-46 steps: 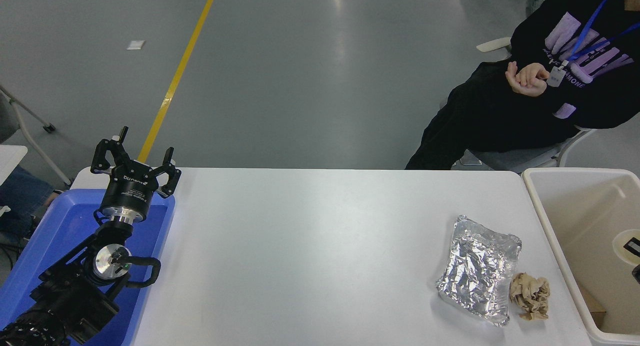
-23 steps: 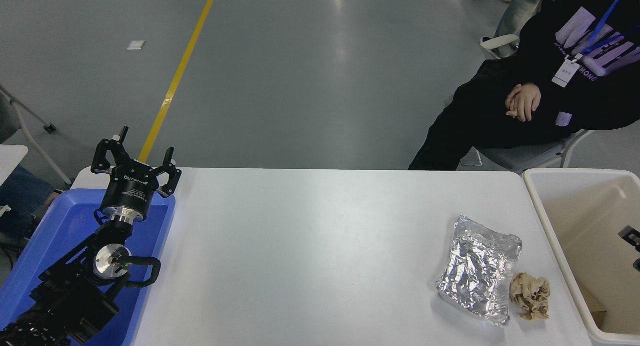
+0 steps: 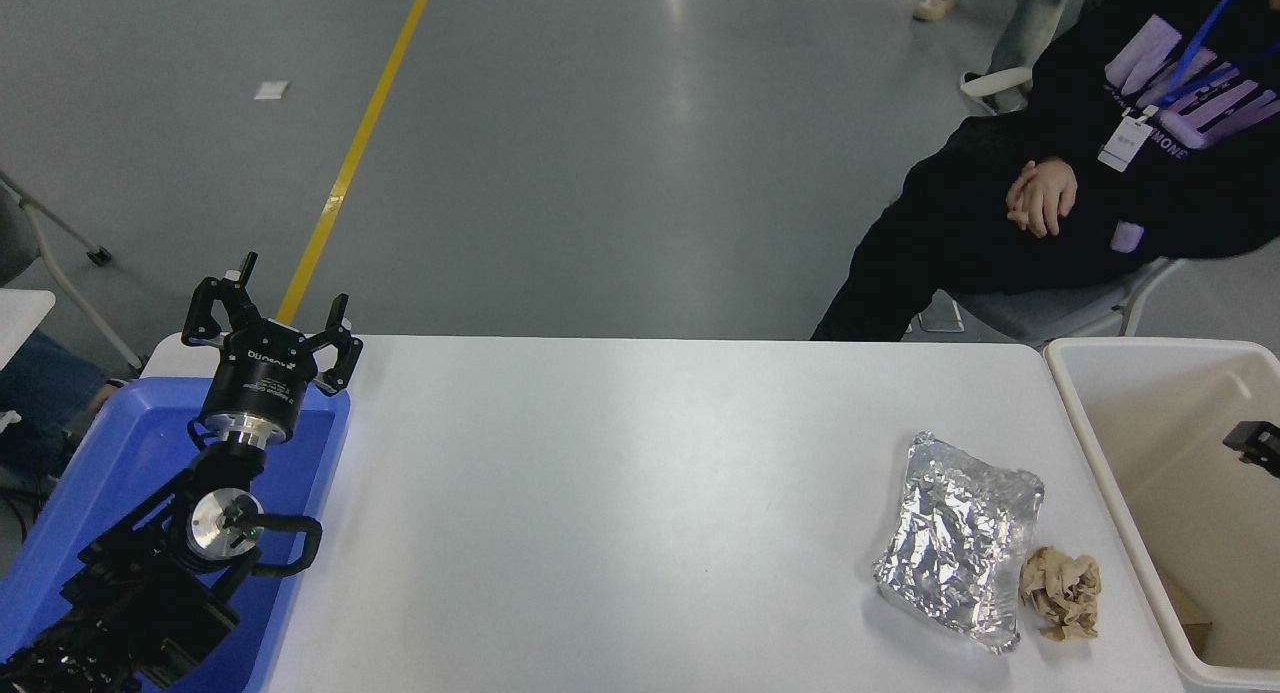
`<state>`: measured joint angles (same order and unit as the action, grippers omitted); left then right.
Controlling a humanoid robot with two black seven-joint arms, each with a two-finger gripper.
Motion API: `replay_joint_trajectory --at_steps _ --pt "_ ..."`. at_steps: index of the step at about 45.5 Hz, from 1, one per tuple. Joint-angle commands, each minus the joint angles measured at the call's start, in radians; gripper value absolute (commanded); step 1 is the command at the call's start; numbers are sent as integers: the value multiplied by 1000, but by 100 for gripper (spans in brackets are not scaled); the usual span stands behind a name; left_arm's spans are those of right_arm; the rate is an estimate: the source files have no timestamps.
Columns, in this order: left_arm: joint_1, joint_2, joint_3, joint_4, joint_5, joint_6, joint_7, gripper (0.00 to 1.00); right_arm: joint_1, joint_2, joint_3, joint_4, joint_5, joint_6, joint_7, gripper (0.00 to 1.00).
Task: Pick up paper cup place in dustbin
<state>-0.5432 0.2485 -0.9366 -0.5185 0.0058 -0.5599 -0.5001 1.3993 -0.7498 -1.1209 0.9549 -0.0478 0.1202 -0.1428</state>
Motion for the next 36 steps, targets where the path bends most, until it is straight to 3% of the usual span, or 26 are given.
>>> replay_joint_trajectory --at_steps 1,13,21,29,36 --pt "0 0 1 0 0 0 0 98 285 21 -194 87 -7 291 -3 100" --pt "0 0 1 0 0 0 0 98 507 115 -272 169 -14 549 -23 100" --pt "2 0 1 0 0 0 0 98 642 165 -286 294 -15 564 -37 100" --pt "2 0 -1 0 -1 0 0 98 745 251 -277 413 2 564 -138 100" --pt "2 0 -1 0 -1 0 -2 98 851 316 -257 485 52 565 -138 100"
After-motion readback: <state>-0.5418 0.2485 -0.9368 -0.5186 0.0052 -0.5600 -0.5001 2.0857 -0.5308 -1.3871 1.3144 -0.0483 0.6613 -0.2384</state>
